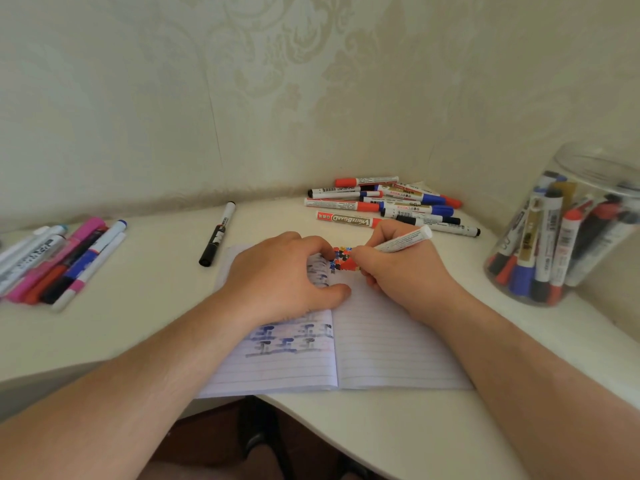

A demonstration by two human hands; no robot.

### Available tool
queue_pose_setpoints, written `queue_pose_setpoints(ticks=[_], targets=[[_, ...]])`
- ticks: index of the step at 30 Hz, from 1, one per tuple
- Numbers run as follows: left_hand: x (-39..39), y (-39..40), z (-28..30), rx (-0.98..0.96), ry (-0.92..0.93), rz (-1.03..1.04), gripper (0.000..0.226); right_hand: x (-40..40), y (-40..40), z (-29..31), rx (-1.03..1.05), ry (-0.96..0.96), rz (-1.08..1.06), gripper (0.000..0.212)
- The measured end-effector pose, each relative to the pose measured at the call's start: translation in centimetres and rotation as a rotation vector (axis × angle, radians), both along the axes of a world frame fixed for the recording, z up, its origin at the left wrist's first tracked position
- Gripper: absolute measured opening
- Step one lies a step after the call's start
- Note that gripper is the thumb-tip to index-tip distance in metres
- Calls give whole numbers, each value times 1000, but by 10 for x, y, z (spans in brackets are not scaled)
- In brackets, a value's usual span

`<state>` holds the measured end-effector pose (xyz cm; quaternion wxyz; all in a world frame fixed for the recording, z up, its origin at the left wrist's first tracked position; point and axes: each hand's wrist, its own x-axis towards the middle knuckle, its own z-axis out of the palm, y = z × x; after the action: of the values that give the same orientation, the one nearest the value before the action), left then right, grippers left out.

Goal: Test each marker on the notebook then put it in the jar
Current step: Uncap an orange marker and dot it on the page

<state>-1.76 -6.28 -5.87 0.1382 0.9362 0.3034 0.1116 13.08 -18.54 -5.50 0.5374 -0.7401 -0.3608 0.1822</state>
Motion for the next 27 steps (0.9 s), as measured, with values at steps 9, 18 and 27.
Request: queue_pose_setpoints(ticks=[9, 18, 27], targets=[[-9, 5, -9, -121, -369, -122, 57, 3, -6, 12, 148, 153, 53, 27], [-6, 9, -13, -182, -499, -97, 53, 6, -11, 18, 322, 475, 232, 25], [-11, 4, -6, -175, -504, -143, 49, 3, -8, 12, 180, 316, 259, 28]])
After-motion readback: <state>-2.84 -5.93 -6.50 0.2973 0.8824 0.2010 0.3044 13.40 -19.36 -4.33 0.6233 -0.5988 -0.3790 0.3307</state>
